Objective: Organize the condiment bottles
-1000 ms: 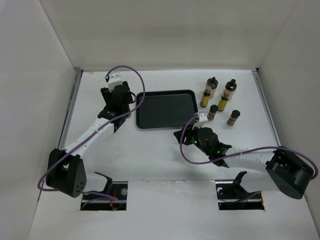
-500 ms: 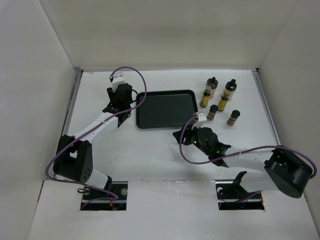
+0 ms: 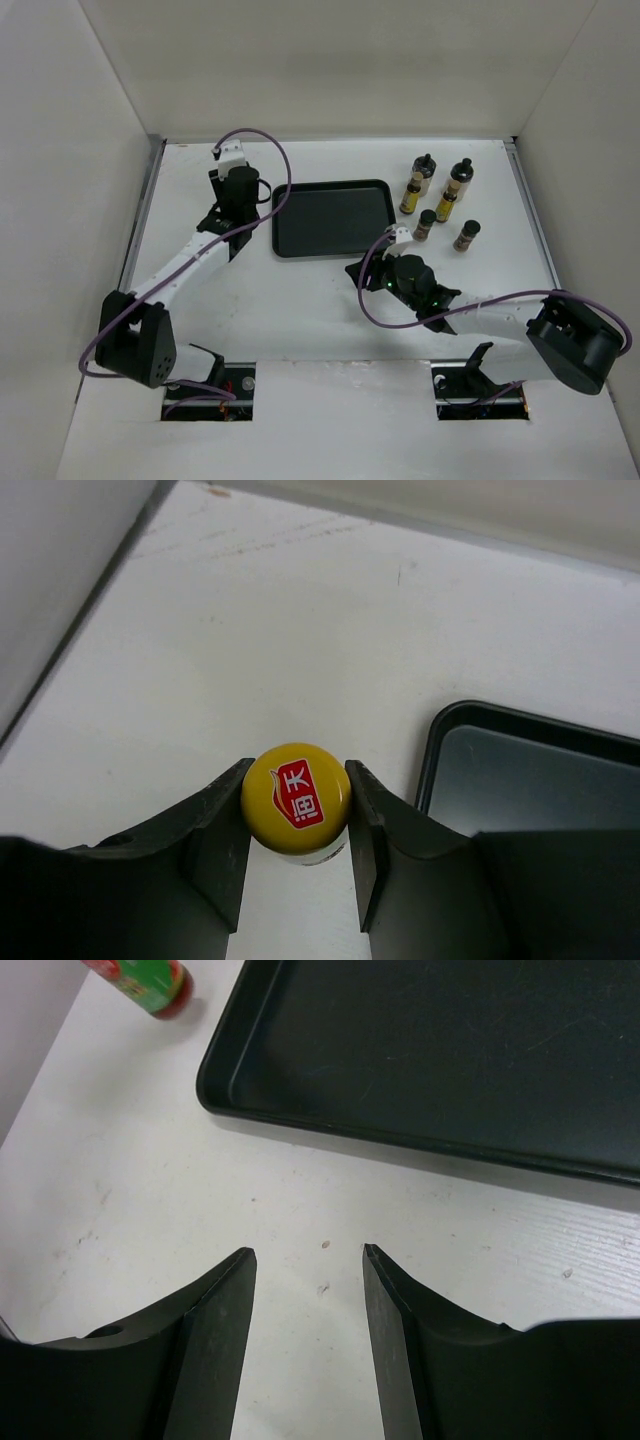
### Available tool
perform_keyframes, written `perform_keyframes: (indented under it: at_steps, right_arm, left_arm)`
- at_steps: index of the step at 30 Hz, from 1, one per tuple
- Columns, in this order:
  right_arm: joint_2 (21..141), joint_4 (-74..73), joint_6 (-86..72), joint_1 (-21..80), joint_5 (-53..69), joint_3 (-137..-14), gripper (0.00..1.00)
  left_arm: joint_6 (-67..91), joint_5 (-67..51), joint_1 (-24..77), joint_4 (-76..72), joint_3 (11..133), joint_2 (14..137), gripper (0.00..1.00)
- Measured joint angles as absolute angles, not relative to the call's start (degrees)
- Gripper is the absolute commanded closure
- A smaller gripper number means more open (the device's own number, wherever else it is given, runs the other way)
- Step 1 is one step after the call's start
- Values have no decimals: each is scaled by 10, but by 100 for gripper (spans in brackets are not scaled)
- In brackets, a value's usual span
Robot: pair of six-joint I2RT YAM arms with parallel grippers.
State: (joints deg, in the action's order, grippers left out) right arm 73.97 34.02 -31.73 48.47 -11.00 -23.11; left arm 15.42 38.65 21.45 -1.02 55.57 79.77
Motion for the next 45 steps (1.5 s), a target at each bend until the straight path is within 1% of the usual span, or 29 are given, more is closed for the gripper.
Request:
perform_keyframes:
  at_steps: [4, 7, 9, 12, 13, 15, 18, 23, 27, 32, 45]
  right_arm:
    - [740, 341, -317, 484, -110, -231, 47]
    - [740, 341, -318, 480, -110, -231, 50]
    - [737, 340, -318, 478, -110, -231, 57]
    - [718, 340, -319, 471, -112, -224, 76]
    - [708, 340, -320, 466, -114, -220, 80]
    - [688, 337, -325, 455, -120, -213, 83]
    - [656, 331, -329, 432, -138, -204, 83]
    - [614, 314, -346, 390, -162, -189, 78]
    - [591, 303, -353, 383, -171, -178, 76]
    - [574, 300, -356, 381, -174, -175, 74]
    - [570, 299, -358, 375, -176, -170, 72]
  left_arm:
    - [133, 406, 234, -11, 565, 750, 86]
    - [126, 407, 257, -17, 598, 753, 86]
    - [126, 404, 273, -30, 616, 768, 86]
    - [126, 396, 298, -49, 647, 814, 86]
    - [126, 392, 304, -52, 658, 831, 86]
    - [127, 383, 320, -57, 681, 875, 86]
    - [130, 369, 344, -57, 721, 943, 86]
    - [134, 337, 376, -58, 803, 1050, 86]
    - [138, 317, 389, -58, 857, 1105, 86]
    - [139, 310, 389, -58, 886, 1131, 86]
    - [137, 304, 368, -72, 905, 1164, 84]
